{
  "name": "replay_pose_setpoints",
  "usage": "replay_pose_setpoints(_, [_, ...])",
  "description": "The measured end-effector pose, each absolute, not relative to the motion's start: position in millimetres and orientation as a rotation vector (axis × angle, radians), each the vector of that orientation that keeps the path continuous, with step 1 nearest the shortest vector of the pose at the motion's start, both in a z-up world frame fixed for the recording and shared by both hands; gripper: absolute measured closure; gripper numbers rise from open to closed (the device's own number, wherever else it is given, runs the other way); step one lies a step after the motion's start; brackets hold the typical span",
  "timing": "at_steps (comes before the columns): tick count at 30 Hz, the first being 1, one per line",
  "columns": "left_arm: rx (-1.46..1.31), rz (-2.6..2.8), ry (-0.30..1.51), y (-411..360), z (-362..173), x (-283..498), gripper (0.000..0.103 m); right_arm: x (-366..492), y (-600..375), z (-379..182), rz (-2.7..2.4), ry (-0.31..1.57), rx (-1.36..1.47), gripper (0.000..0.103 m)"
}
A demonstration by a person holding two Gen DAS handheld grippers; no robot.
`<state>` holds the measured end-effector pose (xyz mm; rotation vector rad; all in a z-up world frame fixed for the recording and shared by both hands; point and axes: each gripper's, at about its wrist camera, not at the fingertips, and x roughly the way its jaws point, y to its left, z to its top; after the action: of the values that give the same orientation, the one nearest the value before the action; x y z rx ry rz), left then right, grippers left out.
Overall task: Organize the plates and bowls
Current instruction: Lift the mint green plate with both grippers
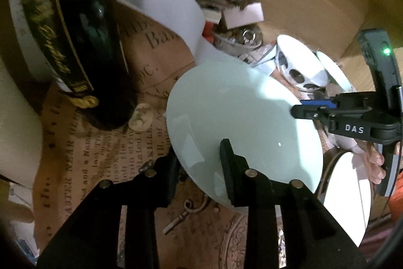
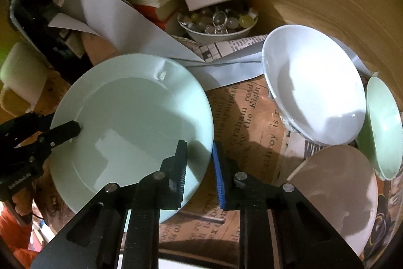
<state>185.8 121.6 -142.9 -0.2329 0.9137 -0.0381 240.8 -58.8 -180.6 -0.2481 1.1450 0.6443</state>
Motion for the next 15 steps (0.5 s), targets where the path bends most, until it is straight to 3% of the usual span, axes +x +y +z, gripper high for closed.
replay_pose_setpoints(15, [-0.228, -0.024, 0.825, 113.7, -108.7, 142.8, 0.072, 186.6, -72.7, -140.6, 0.683, 1.033, -0.168, 0.085])
